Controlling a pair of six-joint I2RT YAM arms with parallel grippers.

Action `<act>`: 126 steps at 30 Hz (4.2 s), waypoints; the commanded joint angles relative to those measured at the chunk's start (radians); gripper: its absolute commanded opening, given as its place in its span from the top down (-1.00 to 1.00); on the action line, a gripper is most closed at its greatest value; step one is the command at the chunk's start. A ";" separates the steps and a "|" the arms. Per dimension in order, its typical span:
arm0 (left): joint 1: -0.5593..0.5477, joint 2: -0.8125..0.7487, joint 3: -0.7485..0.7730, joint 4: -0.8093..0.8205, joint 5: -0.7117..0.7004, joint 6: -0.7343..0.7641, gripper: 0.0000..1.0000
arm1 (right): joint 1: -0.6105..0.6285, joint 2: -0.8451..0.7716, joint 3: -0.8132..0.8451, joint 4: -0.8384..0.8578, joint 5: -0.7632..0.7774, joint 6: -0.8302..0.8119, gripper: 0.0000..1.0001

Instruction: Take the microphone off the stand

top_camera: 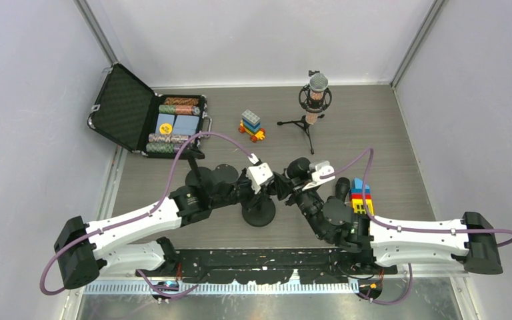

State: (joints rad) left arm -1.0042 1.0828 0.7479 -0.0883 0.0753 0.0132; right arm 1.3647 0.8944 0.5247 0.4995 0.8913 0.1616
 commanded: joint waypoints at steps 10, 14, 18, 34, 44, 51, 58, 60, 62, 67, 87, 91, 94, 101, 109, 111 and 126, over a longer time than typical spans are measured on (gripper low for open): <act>0.041 0.048 -0.011 -0.110 -0.211 0.013 1.00 | 0.056 -0.215 -0.114 0.542 -0.141 0.103 0.99; 0.041 0.045 -0.015 -0.084 -0.225 -0.002 1.00 | 0.056 -0.310 -0.114 0.393 -0.020 0.088 0.99; 0.041 0.039 -0.021 -0.044 -0.214 -0.043 0.73 | 0.056 -0.394 -0.076 0.101 0.210 0.081 0.99; 0.041 -0.193 -0.091 0.183 -0.189 -0.184 -0.99 | 0.055 -0.448 0.254 -1.116 0.500 0.583 1.00; 0.041 -0.250 -0.068 0.127 -0.177 -0.188 -0.99 | 0.005 -0.232 0.378 -1.295 0.312 0.648 1.00; 0.041 -0.223 -0.051 0.120 -0.168 -0.212 -0.99 | -0.421 0.066 0.466 -1.371 -0.225 0.601 1.00; 0.041 -0.261 -0.047 0.028 -0.203 -0.181 -0.99 | -0.765 0.069 0.302 -1.181 -0.718 0.562 0.94; 0.041 -0.277 -0.062 0.050 -0.215 -0.182 -0.99 | -0.831 0.115 0.270 -1.175 -0.833 0.555 0.90; 0.041 -0.281 -0.063 0.059 -0.217 -0.183 -0.99 | -0.875 0.190 0.246 -1.180 -0.871 0.545 0.82; 0.041 -0.270 -0.036 0.017 -0.209 -0.171 -0.99 | -0.940 0.343 0.221 -1.105 -0.983 0.532 0.79; 0.041 -0.237 -0.038 0.029 -0.217 -0.160 -0.99 | -0.945 0.521 0.251 -1.124 -0.832 0.490 0.13; 0.041 -0.236 -0.046 0.033 -0.226 -0.159 -0.99 | -0.946 0.505 0.272 -1.166 -0.822 0.493 -0.04; 0.041 -0.235 -0.052 0.033 -0.231 -0.159 -0.99 | -0.946 0.467 0.285 -1.199 -0.807 0.496 -0.08; 0.041 -0.245 -0.057 0.035 -0.246 -0.156 -0.99 | -0.943 0.271 0.323 -1.204 -0.828 0.569 -0.11; 0.041 -0.268 -0.066 0.047 -0.266 -0.162 -0.99 | -0.925 0.355 0.276 -1.022 -0.976 0.606 -0.06; 0.041 -0.275 -0.064 0.038 -0.268 -0.162 -0.99 | -0.924 0.433 0.281 -1.034 -0.980 0.578 -0.07; 0.041 -0.279 -0.057 0.013 -0.275 -0.154 -0.99 | -0.954 0.518 0.256 -1.149 -0.774 0.489 -0.14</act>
State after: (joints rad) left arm -0.9657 0.8112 0.6693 -0.0830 -0.1905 -0.1524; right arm 0.4358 1.4528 0.7910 -0.6044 0.0330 0.6998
